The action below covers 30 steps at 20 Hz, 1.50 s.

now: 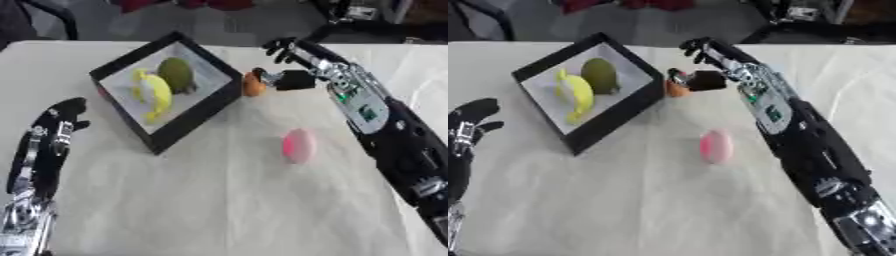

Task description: Pick up objects on the table and place them in the box.

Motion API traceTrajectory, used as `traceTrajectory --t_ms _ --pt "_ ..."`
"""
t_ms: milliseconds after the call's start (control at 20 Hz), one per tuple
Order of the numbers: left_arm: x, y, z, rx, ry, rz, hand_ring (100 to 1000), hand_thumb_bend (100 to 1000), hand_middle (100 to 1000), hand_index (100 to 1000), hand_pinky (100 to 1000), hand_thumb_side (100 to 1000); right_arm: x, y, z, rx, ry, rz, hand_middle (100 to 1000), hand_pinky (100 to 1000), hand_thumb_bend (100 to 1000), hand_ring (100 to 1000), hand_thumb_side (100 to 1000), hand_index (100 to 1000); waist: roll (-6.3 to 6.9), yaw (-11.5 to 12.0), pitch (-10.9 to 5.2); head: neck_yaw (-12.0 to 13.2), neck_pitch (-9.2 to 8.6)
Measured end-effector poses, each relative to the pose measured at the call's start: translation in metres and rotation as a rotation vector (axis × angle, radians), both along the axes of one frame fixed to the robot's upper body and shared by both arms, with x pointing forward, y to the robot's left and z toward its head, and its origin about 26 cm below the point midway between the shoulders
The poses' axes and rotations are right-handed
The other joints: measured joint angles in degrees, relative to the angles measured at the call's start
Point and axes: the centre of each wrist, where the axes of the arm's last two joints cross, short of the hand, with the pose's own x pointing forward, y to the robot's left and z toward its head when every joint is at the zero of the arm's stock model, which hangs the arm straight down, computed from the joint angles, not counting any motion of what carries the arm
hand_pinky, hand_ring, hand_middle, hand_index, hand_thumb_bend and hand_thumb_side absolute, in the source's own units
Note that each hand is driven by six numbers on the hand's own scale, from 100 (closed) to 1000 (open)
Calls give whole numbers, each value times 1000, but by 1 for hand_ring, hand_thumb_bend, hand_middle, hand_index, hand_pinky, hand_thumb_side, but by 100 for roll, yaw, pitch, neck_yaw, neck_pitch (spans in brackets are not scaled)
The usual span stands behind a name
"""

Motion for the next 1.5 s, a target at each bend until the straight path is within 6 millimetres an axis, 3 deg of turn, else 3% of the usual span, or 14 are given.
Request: traceTrajectory --t_ms 350,1000,1500 --pt "0 0 0 0 0 0 848 154 771 799 783 763 6 -14 -22 -11 62 -69 787 804 262 770 602 894 0 -5 0 -3 0" --pt "0 0 0 -1 0 0 847 156 771 799 783 762 26 -16 -57 -20 124 -160 774 797 262 761 600 887 2 51 0 -72 0" --pt "0 -1 0 -2 -1 -3 847 157 771 799 782 760 33 -6 -63 -16 120 -161 771 797 260 759 596 887 2 116 0 -161 0"
